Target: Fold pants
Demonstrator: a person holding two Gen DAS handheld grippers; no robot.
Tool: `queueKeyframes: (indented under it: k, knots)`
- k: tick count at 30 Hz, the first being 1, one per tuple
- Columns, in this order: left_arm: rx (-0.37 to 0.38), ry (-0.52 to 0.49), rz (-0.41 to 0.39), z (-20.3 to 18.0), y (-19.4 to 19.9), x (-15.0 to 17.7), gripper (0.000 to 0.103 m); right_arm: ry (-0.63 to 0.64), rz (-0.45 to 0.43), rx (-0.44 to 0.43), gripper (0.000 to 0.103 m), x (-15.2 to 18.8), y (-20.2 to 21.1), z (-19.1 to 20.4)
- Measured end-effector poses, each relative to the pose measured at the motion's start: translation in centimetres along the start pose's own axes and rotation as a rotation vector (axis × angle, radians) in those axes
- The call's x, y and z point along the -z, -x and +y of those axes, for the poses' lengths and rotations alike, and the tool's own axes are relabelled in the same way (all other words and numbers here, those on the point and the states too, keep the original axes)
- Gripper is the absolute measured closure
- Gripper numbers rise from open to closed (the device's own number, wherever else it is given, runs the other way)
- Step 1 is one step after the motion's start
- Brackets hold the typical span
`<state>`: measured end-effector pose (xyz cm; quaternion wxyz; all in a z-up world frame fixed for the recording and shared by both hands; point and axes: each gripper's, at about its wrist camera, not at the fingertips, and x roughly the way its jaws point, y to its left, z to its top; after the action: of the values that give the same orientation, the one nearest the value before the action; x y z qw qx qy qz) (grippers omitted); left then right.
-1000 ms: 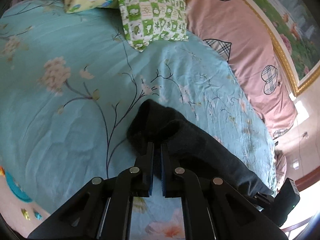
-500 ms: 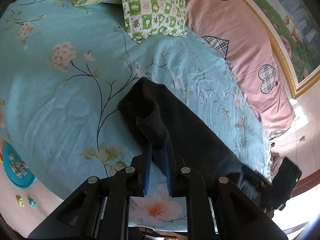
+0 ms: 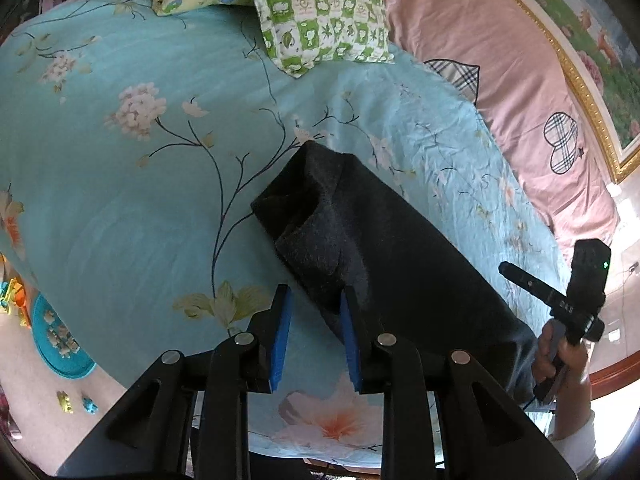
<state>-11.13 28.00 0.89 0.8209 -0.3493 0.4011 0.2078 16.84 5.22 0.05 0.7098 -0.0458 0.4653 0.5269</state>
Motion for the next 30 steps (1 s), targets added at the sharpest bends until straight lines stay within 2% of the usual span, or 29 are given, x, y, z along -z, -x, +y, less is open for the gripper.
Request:
queueKeyframes:
  k: [9, 23, 25, 26, 30]
  knots:
    - [-0.016, 0.019, 0.025, 0.5, -1.7, -0.4, 0.078, -0.007, 0.088, -0.021, 0.065, -0.1, -2.5, -1.4]
    - [-0.009, 0.063, 0.058, 1.1, -4.5, -2.1, 0.077, 0.047, 0.202, -0.068, 0.065, 0.1, -4.7, -0.8]
    - [-0.017, 0.065, 0.053, 1.2, -4.4, -1.9, 0.074, 0.075, 0.238, -0.078, 0.065, 0.2, -5.2, -0.1]
    - [-0.021, 0.066, 0.052, 1.2, -4.5, -1.8, 0.074, 0.090, 0.251, -0.075, 0.066, 0.2, -5.5, 0.2]
    - [-0.006, 0.088, 0.048, 1.2, -5.2, -2.5, 0.074, 0.152, 0.267, -0.036, 0.085, 0.0, -5.7, 1.4]
